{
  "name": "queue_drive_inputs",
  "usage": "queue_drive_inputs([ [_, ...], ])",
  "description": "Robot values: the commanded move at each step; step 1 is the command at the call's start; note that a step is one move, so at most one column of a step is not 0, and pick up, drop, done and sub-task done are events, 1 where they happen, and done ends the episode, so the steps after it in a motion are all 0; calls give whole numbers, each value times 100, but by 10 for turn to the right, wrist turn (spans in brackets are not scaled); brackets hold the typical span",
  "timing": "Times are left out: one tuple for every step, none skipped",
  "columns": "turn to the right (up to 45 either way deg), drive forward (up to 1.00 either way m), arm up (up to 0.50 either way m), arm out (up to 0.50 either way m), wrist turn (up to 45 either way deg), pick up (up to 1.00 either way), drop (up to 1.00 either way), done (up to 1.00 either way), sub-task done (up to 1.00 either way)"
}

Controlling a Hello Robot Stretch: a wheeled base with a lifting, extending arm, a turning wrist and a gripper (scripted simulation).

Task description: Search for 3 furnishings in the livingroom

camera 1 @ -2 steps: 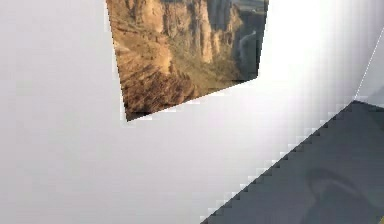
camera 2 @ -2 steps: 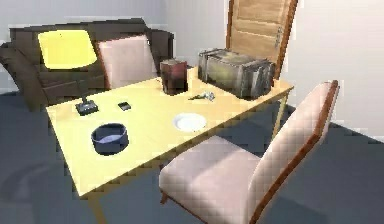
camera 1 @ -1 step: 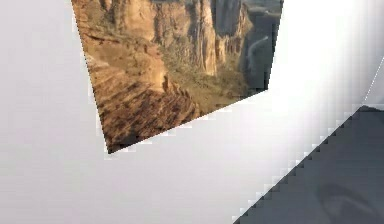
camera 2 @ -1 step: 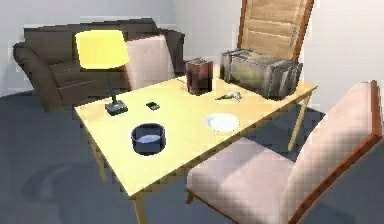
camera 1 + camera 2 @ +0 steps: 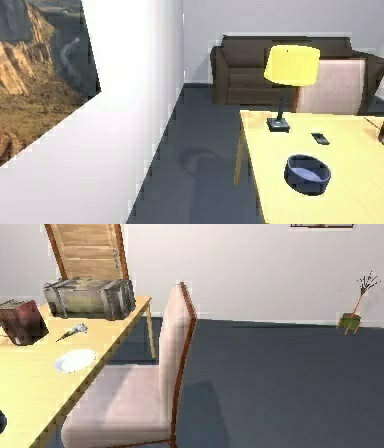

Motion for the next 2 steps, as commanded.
queue_drive_inputs([
  [240, 0, 0, 0, 0, 0, 0, 0, 0],
  [0, 0, 0, 0, 0, 0, 0, 100, 0],
])
